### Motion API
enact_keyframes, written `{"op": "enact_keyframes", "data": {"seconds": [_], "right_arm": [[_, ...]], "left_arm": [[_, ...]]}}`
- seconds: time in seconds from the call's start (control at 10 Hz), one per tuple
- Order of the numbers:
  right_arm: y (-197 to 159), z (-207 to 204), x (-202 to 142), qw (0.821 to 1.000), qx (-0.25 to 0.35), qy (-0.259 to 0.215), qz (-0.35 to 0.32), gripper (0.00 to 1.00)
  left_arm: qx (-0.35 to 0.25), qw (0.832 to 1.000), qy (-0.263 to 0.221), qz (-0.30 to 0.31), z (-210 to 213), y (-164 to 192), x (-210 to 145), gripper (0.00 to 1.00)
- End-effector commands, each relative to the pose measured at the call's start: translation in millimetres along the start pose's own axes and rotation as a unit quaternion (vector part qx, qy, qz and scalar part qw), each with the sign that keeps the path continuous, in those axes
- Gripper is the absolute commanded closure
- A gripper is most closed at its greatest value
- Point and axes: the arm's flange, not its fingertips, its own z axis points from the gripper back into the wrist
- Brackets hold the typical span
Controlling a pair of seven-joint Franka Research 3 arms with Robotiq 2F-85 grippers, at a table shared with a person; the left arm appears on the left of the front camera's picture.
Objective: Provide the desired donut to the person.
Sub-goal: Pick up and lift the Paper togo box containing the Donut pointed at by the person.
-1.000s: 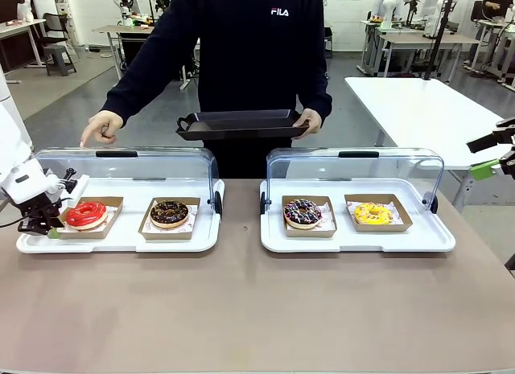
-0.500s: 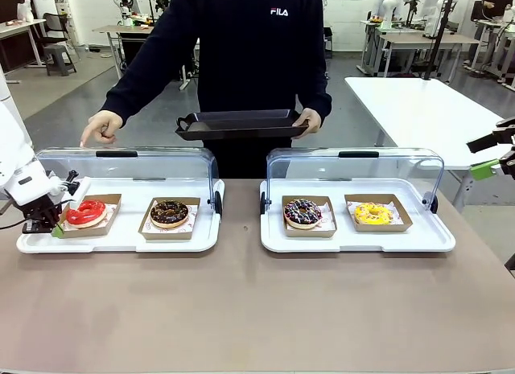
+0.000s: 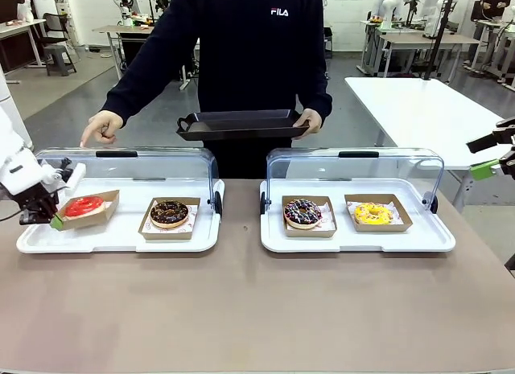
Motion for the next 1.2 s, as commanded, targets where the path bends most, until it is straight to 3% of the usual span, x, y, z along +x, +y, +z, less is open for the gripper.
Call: {"op": "enact_keyframes", "data": {"seconds": [0.0,0.2,0.6,1.1], "right_arm": [[-3,-1,-1,1.000,0.002,-0.011,0.004,0.00],[-3,-1,-1,1.000,0.002,-0.011,0.004,0.00],[-3,-1,-1,1.000,0.002,-0.011,0.004,0.00],[-3,-1,-1,1.000,0.002,-0.011,0.004,0.00]], "left_arm": [[0.014,1.000,-0.024,-0.010,32,-14,-14,1.00],[0.038,0.999,-0.019,-0.011,59,-31,-21,1.00],[0.015,0.999,0.017,-0.048,136,-61,-41,1.00],[0.101,0.993,0.015,-0.066,225,-75,-51,1.00]]}}
